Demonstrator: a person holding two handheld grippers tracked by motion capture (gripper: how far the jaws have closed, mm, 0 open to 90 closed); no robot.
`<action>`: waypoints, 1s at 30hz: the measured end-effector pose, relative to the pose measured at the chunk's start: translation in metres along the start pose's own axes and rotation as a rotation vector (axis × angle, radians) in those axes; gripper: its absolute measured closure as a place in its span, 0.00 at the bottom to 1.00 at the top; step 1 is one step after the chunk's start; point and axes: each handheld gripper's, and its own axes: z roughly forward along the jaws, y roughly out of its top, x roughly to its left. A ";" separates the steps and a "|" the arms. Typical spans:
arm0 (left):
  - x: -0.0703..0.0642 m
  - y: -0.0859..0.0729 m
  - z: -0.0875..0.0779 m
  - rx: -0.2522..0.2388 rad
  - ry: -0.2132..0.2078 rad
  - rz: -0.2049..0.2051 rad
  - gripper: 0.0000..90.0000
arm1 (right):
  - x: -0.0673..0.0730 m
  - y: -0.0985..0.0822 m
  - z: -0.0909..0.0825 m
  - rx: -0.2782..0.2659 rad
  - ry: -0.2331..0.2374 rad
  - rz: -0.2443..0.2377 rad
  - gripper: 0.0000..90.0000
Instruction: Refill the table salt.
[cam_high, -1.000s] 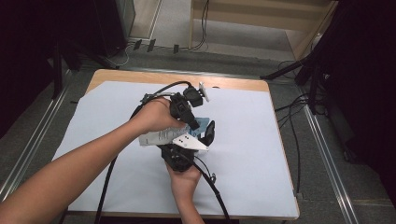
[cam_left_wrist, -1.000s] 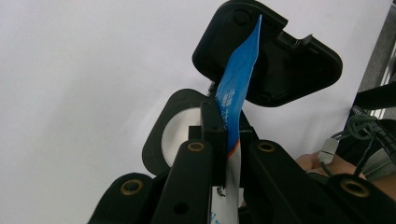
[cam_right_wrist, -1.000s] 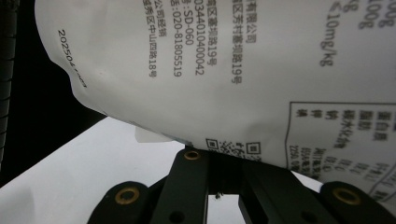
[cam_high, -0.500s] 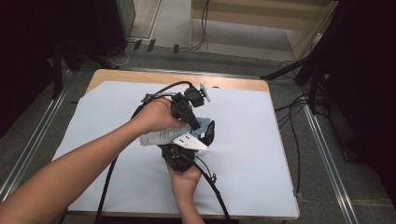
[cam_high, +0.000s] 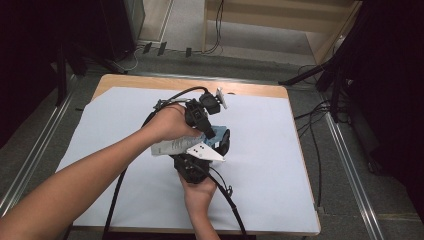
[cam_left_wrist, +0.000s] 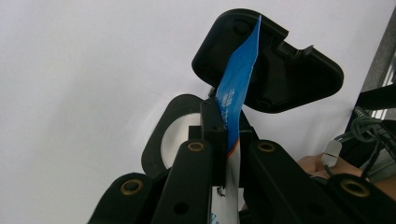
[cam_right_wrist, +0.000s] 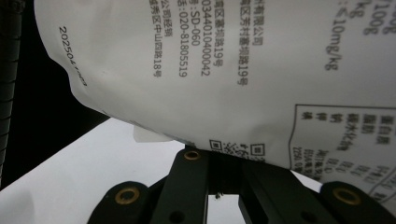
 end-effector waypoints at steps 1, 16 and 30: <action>0.000 0.000 0.000 0.001 0.001 0.001 1.00 | 0.000 0.000 0.000 0.000 -0.001 0.001 1.00; 0.000 -0.001 0.002 -0.005 -0.003 0.000 1.00 | 0.000 -0.002 0.001 0.000 -0.006 0.003 1.00; 0.001 0.000 0.003 -0.002 -0.004 -0.007 1.00 | 0.000 -0.002 0.000 -0.005 -0.006 0.009 1.00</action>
